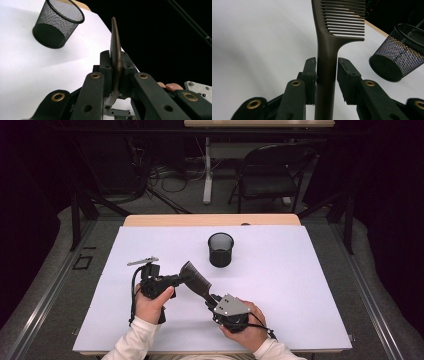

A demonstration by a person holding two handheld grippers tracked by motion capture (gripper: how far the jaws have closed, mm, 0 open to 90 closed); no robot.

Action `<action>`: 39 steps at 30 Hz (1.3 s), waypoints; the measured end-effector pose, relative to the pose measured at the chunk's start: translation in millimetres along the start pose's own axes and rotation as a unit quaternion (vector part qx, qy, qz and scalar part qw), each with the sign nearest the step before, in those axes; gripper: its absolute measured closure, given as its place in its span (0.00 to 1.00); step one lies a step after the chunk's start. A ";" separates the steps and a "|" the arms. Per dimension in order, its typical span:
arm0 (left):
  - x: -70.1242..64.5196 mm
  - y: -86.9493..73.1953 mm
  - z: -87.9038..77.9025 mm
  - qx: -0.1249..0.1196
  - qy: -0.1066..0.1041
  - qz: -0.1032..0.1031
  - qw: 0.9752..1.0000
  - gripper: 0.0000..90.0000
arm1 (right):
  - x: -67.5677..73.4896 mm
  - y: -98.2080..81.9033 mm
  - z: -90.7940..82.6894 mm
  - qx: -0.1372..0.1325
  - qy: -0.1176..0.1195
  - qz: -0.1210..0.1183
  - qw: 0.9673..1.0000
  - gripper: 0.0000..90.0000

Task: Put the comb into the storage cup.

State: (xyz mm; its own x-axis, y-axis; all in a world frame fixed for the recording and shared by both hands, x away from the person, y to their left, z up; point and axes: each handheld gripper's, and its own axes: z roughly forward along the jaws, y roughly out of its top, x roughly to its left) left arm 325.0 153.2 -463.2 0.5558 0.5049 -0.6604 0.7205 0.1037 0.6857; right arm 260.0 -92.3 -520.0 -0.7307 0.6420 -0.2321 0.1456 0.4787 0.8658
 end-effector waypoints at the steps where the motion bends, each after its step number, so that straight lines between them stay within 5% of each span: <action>1: 0.8 0.3 -0.3 0.001 0.002 0.000 1.000 0.93 | -0.1 0.1 -0.3 -0.001 0.002 0.001 1.000 0.76; 19: 9.2 13.6 -2.3 -0.006 0.023 -0.012 1.000 0.93 | -4.8 0.2 -2.3 0.000 0.009 0.011 1.000 0.65; 39: 9.7 40.9 3.2 -0.005 0.038 -0.004 0.999 0.93 | -14.6 -4.3 -9.1 0.010 -0.020 0.011 1.000 0.60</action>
State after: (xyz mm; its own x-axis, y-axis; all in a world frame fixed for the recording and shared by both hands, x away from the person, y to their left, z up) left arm 361.2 159.6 -442.5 0.5161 0.5684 -0.6407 0.7203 0.1168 0.6838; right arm 264.0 -109.2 -516.3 -0.6996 0.6757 -0.2321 0.1739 0.4762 0.8620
